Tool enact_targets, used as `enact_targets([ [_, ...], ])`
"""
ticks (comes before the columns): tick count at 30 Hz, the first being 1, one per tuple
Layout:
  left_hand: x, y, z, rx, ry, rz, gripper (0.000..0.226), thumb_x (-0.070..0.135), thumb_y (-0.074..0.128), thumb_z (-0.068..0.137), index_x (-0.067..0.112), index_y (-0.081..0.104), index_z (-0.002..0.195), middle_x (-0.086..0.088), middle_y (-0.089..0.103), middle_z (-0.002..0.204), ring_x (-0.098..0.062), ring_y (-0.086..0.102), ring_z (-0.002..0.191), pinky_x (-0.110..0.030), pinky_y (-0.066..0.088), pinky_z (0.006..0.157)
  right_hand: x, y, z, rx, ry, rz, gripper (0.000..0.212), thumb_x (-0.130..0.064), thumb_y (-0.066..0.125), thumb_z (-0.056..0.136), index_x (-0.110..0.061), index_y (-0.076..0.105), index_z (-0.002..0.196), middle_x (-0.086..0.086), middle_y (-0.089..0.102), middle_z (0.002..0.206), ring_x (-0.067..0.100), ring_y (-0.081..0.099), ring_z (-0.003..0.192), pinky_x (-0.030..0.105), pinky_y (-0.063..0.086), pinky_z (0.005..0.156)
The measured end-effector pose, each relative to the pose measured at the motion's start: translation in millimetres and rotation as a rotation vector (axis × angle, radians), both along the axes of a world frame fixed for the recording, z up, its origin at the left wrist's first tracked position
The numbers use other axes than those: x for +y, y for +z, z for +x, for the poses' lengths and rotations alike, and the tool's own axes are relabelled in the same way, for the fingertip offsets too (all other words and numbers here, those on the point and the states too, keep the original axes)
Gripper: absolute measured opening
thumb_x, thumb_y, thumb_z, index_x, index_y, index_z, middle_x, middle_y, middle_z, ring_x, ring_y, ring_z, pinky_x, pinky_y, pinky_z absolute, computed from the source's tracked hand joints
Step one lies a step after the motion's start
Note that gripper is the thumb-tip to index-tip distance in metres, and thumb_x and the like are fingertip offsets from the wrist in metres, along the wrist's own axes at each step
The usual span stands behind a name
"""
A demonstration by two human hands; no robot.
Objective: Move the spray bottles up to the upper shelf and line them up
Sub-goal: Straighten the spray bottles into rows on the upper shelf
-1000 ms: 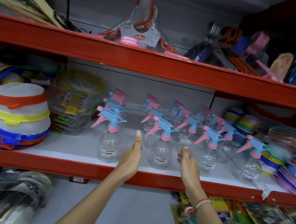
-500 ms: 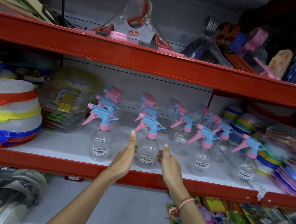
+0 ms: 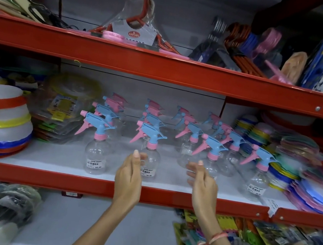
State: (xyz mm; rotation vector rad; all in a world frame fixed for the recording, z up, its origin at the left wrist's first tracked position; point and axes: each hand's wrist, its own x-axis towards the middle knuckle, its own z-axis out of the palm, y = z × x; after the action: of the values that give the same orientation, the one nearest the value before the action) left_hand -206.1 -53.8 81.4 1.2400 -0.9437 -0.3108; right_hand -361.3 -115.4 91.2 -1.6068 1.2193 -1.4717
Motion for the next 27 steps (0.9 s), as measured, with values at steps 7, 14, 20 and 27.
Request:
enact_targets([
  [7,-35,7,-70,0.06,-0.342,0.271,0.096,0.078,0.012,0.075,0.016,0.055,0.134,-0.006,0.061,0.136,-0.017,0.057,0.124,-0.038,0.035,0.113,-26,-2,-72,0.038,-0.189,0.009,0.051,-0.052,0.03,0.098,-0.019,0.065,0.115,0.009,0.069,0.114,0.032,0.064,0.107,0.051,0.049,0.095],
  [14,-61,26,-106,0.003,-0.457,0.468,0.109,0.084,0.001,0.07,0.019,0.033,0.151,-0.008,0.04,0.155,-0.021,0.037,0.142,-0.038,0.021,0.119,-50,8,-89,0.189,0.073,0.252,0.076,-0.058,0.023,0.097,0.002,0.053,0.131,0.019,0.057,0.138,0.033,0.053,0.127,0.04,0.037,0.104],
  [20,-63,18,-100,-0.028,-0.416,0.461,0.118,0.093,-0.004,0.064,0.023,0.04,0.148,-0.006,0.051,0.146,-0.02,0.05,0.13,-0.033,0.03,0.104,-42,3,-79,0.163,0.102,0.205,0.095,-0.074,0.02,0.088,0.01,0.05,0.12,0.029,0.06,0.121,0.036,0.058,0.116,0.053,0.041,0.104],
  [27,-59,16,-88,0.004,-0.402,0.449,0.134,0.103,0.0,0.051,0.02,0.044,0.146,-0.004,0.047,0.15,-0.021,0.044,0.138,-0.039,0.024,0.119,-42,-3,-69,0.18,0.079,0.177,0.101,-0.081,0.019,0.081,0.008,0.053,0.115,0.027,0.066,0.112,0.036,0.063,0.109,0.055,0.045,0.1],
])
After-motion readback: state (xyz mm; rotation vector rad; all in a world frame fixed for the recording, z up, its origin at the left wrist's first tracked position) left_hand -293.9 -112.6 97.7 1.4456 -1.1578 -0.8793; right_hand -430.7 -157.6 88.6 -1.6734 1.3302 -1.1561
